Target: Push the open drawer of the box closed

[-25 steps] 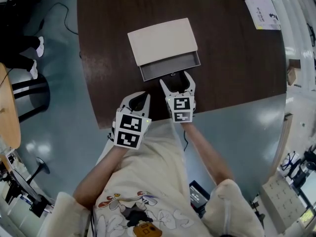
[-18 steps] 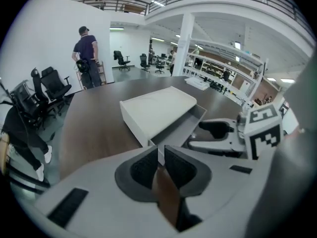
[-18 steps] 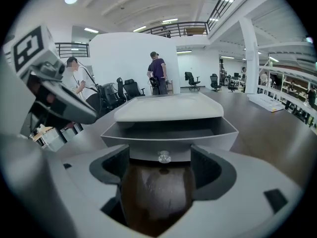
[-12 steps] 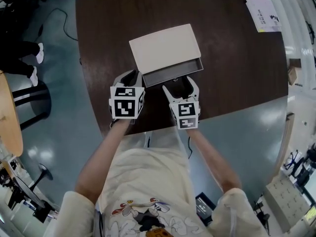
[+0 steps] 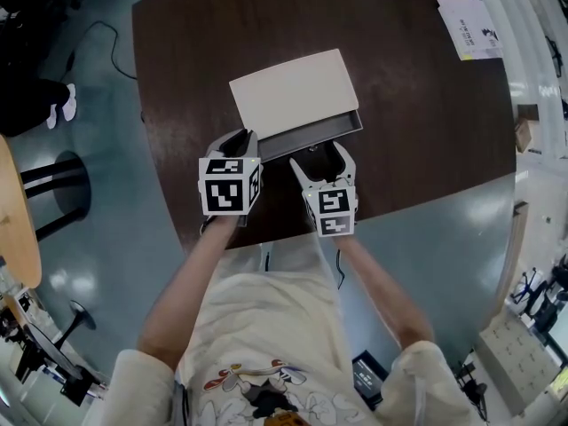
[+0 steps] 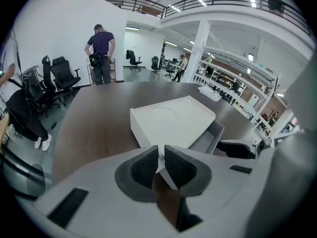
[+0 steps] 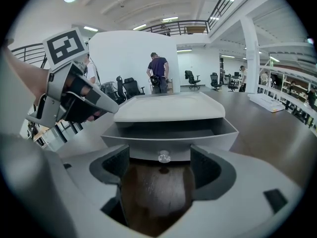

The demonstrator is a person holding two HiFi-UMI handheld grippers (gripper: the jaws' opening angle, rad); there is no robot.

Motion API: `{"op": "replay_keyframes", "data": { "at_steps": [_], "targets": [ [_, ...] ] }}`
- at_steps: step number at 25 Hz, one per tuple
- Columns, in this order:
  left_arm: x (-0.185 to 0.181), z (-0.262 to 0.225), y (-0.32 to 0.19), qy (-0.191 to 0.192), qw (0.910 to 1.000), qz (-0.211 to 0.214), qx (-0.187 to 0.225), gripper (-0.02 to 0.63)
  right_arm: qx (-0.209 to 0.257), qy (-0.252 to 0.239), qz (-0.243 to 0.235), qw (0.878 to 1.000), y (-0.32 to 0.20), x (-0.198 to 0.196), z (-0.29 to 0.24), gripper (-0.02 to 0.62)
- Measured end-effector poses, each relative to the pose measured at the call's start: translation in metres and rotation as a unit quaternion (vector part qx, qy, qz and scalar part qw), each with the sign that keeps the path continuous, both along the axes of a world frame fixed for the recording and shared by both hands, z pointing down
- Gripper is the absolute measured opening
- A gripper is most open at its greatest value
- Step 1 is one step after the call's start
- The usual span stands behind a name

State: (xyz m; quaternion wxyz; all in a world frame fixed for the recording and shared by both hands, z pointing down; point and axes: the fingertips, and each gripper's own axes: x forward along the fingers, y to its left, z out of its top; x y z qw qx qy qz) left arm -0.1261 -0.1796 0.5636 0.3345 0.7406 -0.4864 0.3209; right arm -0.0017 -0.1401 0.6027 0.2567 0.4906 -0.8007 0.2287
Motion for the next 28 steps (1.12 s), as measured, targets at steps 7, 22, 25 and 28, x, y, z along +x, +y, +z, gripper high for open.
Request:
{"op": "replay_keyframes", "data": {
  "at_steps": [7,22,25,28],
  "targets": [
    [0.0,0.0,-0.002,0.002,1.0,-0.004,-0.006,0.041,0.001,-0.001,0.003,1.0,-0.006,-0.001,0.0,0.382],
    [-0.001,0.001,-0.002,-0.003,0.9999,-0.007,-0.011,0.041,0.019,0.003,-0.004,1.0,-0.034,-0.012,0.001,0.382],
    [0.001,0.003,-0.001,-0.001,0.9998,-0.009,-0.015,0.041,0.021,0.005,-0.007,1.0,-0.039,-0.013,0.003,0.382],
    [0.0,0.003,-0.002,-0.001,0.9998,-0.01,-0.015,0.041,0.024,0.007,-0.005,1.0,-0.046,-0.014,0.004,0.382]
  ]
}}
